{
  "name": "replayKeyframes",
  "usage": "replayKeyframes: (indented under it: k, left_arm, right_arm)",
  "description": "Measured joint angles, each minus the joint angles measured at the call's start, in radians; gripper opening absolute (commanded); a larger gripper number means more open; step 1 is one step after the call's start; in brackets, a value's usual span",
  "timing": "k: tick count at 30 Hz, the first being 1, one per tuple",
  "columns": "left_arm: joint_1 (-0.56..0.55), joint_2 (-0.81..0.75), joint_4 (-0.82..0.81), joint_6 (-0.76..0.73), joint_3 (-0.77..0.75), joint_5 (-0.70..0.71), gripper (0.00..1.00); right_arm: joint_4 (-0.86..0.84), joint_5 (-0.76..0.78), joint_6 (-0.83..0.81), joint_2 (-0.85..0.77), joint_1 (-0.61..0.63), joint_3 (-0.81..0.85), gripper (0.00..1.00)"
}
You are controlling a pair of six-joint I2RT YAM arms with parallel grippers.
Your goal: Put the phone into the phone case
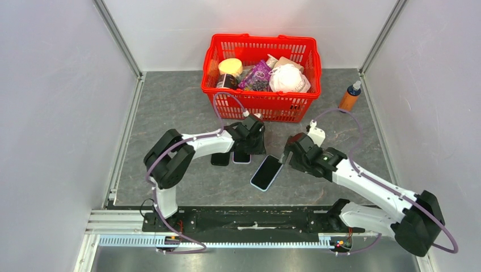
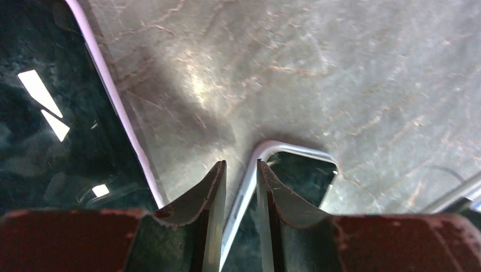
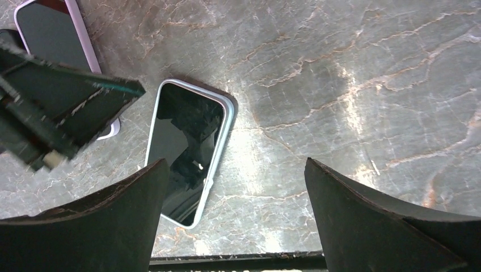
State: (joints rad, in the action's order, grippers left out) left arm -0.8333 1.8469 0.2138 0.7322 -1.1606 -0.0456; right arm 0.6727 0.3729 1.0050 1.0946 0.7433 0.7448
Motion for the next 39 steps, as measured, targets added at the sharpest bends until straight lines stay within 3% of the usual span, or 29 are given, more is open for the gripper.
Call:
replayKeyframes:
  k: [4, 5, 6, 12, 23, 28, 33, 39]
  left_arm:
    - [0.009, 0.076, 0.030, -0.010, -0.048, 0.014, 0.28]
    - [0.009, 0.088, 0.035, -0.011, -0.056, 0.013, 0.28]
    - [0.009, 0.092, 0.039, -0.012, -0.064, 0.011, 0.27]
    - [-0.013, 0.140, 0.048, -0.026, -0.124, -0.027, 0.23]
    - [-0.128, 0.156, -0.008, -0.092, -0.119, -0.158, 0.22]
    - [-0.159, 0.120, -0.044, -0.110, -0.051, -0.217, 0.27]
    - [-0.145, 0.065, 0.027, -0.125, -0.039, -0.212, 0.36]
    - [-0.121, -0.052, 0.088, -0.128, -0.034, -0.163, 0.36]
  right_arm:
    - [0.043, 0.014, 0.000, -0.060, 0.000, -0.008, 0.96]
    - [0.053, 0.018, 0.000, -0.069, 0.000, -0.010, 1.00]
    - [0.063, 0.021, 0.000, -0.075, 0.000, -0.013, 0.96]
    - [0.096, 0.030, -0.005, -0.084, 0.000, -0.018, 0.96]
    - [0.069, -0.010, -0.018, -0.060, -0.001, -0.089, 0.91]
    - [0.011, -0.110, -0.042, -0.067, -0.001, -0.154, 0.84]
    - [-0.035, -0.188, -0.055, -0.087, 0.008, -0.200, 0.77]
    - [-0.091, -0.247, -0.061, -0.112, 0.027, -0.232, 0.73]
